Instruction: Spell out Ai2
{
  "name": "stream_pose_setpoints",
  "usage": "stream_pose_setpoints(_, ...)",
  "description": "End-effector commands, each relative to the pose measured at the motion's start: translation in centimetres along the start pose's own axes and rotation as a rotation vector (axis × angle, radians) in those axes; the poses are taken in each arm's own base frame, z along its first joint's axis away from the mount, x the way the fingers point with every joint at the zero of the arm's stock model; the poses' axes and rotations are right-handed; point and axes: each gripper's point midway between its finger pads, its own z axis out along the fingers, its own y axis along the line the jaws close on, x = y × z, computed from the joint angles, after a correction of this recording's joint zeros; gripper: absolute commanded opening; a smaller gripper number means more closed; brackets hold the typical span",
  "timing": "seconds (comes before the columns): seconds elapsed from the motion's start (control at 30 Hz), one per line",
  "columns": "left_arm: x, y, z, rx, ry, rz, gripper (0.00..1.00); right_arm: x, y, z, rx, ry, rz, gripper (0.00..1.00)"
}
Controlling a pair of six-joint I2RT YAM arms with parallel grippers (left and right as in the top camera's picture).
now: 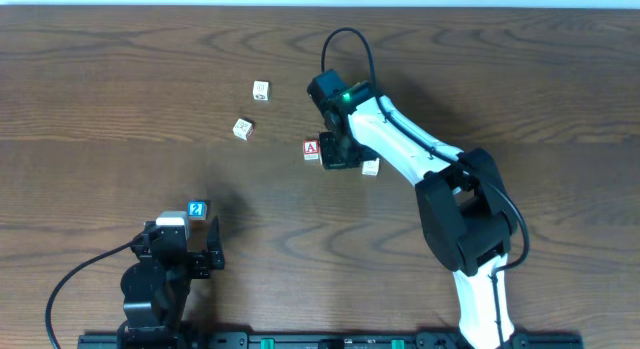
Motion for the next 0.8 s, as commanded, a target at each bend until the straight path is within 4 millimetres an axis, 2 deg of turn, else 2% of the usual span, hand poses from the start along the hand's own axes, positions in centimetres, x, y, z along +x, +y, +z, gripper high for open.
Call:
stream_pose_setpoints(0.0, 0.5, 0.1, 0.3, -0.002, 0.009, -0.005, 0.95, 0.4, -0.2, -0.9, 0.015, -0.007, 0.016, 0.01)
stream_pose_setpoints(0.03, 0.5, 0.1, 0.3, -0.002, 0.009, -0.005, 0.95, 0.6, -0.1, -0.9, 0.015, 0.0, 0.013, 0.02)
stream_pose_setpoints(0.07, 0.5, 0.1, 0.3, -0.002, 0.009, -0.005, 0.95, 0.7, 0.0, -0.9, 0.016, 0.002, 0.009, 0.08)
stream_pose_setpoints(0.13, 0.5, 0.1, 0.3, -0.002, 0.009, -0.005, 0.95, 0.9, 0.4, -0.9, 0.004, 0.007, 0.005, 0.32)
stream_pose_setpoints(0.2, 0.5, 0.1, 0.3, -0.002, 0.009, -0.005, 0.95, 0.9, 0.7, -0.9, -0.01, 0.01, 0.004, 0.44)
stream_pose_setpoints(0.27, 0.5, 0.1, 0.3, -0.002, 0.009, -0.005, 0.95, 0.9, 0.7, -1.2, -0.012, 0.004, 0.003, 0.47)
stream_pose_setpoints(0.4, 0.5, 0.1, 0.3, -0.002, 0.009, -0.005, 0.95, 0.2, 1.1, -2.8, -0.039, -0.046, -0.026, 0.49)
stream_pose_setpoints(0.53, 0.5, 0.1, 0.3, -0.002, 0.009, -0.005, 0.95, -0.2, 1.9, -3.9, -0.061, -0.088, -0.087, 0.6)
stream_pose_setpoints(0.77, 0.5, 0.1, 0.3, -0.002, 0.009, -0.005, 0.95, 0.2, 4.2, -4.0, -0.094, -0.116, -0.19, 0.6)
